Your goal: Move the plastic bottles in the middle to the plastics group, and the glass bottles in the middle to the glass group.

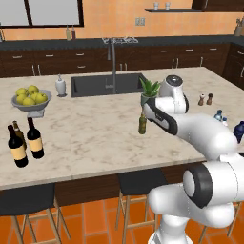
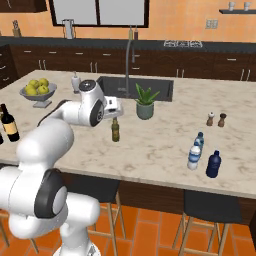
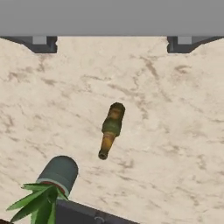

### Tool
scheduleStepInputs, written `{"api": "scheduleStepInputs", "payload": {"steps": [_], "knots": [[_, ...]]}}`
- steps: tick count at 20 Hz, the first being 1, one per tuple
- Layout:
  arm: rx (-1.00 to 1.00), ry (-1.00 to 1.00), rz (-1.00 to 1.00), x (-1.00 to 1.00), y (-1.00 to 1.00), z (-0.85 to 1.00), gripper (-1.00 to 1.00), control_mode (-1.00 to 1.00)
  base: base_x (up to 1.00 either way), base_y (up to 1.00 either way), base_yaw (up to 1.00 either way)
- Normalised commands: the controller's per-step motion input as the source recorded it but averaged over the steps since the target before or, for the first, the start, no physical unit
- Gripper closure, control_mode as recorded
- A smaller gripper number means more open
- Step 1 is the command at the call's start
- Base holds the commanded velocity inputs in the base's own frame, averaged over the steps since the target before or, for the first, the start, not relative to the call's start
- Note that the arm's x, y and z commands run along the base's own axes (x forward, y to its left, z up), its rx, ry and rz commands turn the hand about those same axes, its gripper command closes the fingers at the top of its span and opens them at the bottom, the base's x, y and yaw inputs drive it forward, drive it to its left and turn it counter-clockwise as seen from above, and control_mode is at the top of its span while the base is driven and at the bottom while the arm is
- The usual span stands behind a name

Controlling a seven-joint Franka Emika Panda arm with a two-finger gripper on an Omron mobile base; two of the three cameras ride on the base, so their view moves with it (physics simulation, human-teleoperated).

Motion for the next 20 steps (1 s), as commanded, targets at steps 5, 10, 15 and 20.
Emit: {"api": "scheduleStepInputs", "payload": {"steps": [5,10,15,20], "knots": [[0.15,0.08,-0.12,0.08,0.19,-0.19,-1.0,-1.0,0.0,0.0,0.0],[0.04,0.04,-0.06,0.33,0.01,-0.44,-1.0,-1.0,0.0,0.0,0.0],[0.0,0.0,-0.01,0.39,0.0,-0.41,-1.0,-1.0,0.0,0.0,0.0],[0.0,0.0,0.0,0.2,0.0,-0.11,-1.0,-1.0,0.0,0.0,0.0]]}}
